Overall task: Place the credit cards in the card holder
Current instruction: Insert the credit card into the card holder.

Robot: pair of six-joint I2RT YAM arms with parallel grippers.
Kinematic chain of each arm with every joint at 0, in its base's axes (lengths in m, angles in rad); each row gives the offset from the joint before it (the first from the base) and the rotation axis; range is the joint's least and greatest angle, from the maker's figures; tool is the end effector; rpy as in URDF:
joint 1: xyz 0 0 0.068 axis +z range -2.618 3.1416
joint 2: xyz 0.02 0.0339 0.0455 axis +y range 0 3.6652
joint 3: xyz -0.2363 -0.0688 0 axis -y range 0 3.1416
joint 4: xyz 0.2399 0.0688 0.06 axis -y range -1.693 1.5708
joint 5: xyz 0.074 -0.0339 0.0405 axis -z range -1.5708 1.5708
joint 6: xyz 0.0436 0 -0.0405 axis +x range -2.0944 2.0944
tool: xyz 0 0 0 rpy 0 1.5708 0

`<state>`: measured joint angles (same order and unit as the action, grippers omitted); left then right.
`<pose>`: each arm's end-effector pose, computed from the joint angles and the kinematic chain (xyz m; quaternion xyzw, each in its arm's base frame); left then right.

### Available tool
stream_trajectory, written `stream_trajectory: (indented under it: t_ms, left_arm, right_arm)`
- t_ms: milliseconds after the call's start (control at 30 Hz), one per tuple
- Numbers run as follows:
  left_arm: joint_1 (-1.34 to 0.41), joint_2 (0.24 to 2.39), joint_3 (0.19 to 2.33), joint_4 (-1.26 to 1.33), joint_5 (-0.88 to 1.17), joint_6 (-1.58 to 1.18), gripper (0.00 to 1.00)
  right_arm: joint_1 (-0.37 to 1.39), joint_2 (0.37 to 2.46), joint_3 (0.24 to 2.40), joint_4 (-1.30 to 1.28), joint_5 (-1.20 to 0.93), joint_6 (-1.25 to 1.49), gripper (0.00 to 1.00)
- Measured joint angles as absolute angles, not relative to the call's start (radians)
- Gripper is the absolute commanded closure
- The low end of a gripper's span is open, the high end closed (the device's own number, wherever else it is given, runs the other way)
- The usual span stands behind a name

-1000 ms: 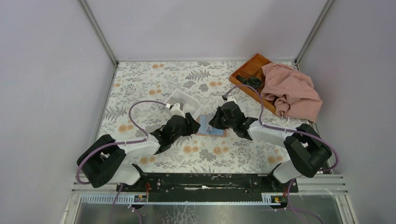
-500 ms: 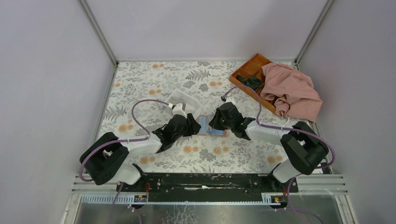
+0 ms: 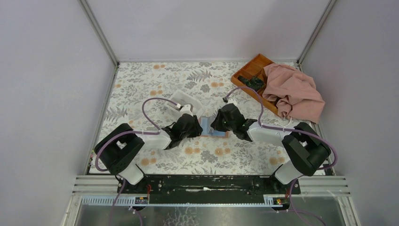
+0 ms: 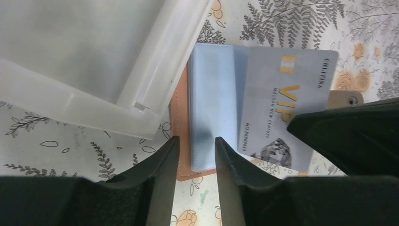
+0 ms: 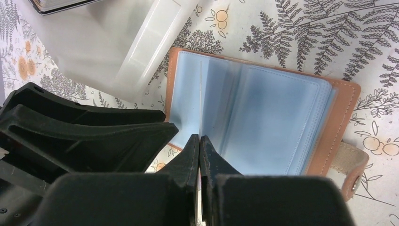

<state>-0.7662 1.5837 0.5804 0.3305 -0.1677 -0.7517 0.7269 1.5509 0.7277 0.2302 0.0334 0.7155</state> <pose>0.2170 -0.1987 0.1068 -0.0298 0.8980 -0.2429 0.3658 0.2400 0.2115 0.1489 0.0028 0.8828 0.2990 0.3624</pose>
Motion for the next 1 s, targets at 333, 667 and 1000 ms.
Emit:
stream_trajectory:
  t_ms: [333, 667, 1000]
  left_arm:
    - [-0.766, 1.633, 0.619, 0.331, -0.195, -0.748, 0.72]
    - [-0.766, 1.641, 0.624, 0.332, -0.203, -0.748, 0.74]
    - [-0.766, 1.642, 0.624, 0.332, -0.204, -0.748, 0.75]
  right_arm:
    - [0.725, 1.483, 0.710, 0.229, 0.038, 0.713, 1.00]
    - [0.675, 1.446, 0.662, 0.231, 0.041, 0.717, 1.00]
    - [0.625, 1.457, 0.601, 0.283, -0.006, 0.752, 1.00]
